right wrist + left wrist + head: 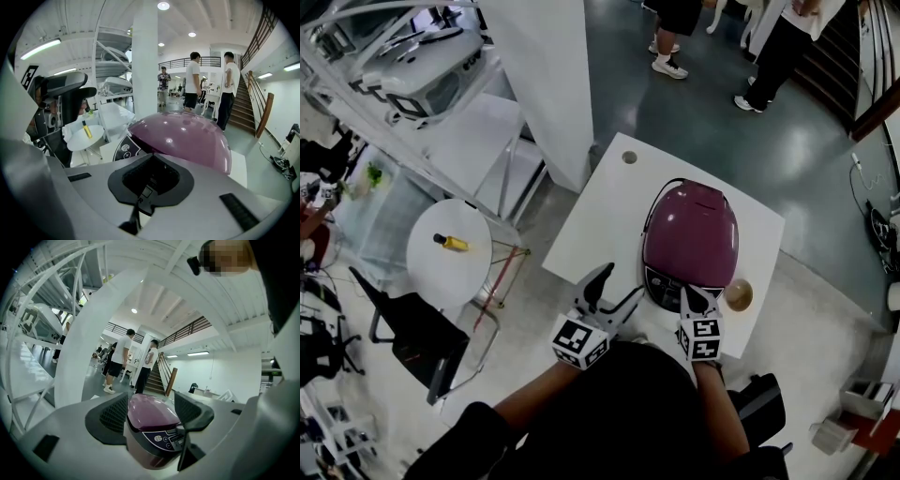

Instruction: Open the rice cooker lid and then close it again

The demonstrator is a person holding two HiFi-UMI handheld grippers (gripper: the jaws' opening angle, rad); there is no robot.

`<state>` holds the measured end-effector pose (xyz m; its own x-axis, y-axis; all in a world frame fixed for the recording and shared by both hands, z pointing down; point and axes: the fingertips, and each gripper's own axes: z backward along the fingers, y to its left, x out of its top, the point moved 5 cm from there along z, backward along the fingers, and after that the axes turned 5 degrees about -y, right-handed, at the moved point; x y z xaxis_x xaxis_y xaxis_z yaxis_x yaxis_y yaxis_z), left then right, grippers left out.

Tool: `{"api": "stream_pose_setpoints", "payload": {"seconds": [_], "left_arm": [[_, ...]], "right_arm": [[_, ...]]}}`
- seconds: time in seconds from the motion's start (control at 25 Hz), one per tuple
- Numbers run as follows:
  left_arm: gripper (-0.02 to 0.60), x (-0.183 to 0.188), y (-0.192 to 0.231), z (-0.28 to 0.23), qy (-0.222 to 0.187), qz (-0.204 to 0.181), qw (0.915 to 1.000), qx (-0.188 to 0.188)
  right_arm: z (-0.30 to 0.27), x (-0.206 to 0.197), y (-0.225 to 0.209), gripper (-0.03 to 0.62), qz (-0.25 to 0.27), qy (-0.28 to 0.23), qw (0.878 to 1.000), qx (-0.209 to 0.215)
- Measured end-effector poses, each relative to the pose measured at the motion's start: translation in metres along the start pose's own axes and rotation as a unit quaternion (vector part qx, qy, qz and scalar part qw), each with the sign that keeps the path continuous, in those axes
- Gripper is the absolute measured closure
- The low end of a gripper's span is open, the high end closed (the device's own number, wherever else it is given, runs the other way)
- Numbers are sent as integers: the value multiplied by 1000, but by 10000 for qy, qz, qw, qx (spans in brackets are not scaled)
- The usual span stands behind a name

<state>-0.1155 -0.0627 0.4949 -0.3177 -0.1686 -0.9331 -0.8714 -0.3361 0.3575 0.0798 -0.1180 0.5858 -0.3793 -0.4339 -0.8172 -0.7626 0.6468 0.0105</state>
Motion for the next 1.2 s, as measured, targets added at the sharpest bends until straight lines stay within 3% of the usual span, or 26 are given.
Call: {"api": "stream_pose_setpoints", "payload": {"seconds": [0.2,1.2], "left_arm": [[293,2,-2,0,-25,-9,10000,-58],[294,1,4,26,-70,-14,9999,-125]], "right_arm": [[-2,-1,-1,594,-112,95,9999,78],[-4,-2,2,594,-72,-120,9995,-298]]}}
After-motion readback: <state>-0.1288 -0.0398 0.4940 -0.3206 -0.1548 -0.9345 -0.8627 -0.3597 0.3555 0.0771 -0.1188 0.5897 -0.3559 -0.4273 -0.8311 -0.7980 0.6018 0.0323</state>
